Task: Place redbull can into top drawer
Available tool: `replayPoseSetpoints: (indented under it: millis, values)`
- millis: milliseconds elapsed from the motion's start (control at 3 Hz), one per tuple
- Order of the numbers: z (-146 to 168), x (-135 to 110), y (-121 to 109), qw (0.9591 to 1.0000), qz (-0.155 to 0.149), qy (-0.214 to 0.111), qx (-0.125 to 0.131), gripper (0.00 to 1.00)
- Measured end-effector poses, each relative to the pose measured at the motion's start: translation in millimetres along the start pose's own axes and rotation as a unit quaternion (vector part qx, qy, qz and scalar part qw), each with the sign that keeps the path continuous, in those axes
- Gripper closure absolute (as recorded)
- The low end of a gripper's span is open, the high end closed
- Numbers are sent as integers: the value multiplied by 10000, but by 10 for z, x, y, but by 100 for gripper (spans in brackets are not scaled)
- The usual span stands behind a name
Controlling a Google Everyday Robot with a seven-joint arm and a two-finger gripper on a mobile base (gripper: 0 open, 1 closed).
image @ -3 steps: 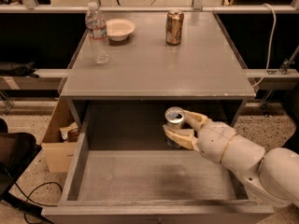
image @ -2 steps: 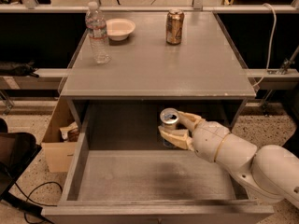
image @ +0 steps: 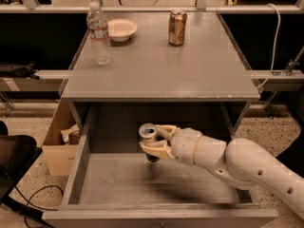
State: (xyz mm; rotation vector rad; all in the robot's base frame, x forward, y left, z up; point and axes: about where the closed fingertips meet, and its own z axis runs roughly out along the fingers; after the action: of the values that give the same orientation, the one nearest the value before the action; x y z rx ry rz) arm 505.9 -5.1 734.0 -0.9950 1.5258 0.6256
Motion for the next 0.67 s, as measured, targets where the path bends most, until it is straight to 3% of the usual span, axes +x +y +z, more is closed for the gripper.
replayPoseSetpoints:
  millis: [333,667]
  values:
    - [267,153,185,9994,89,-85,-334,100]
    - [445,313,291,9983,194,-215,-502,100]
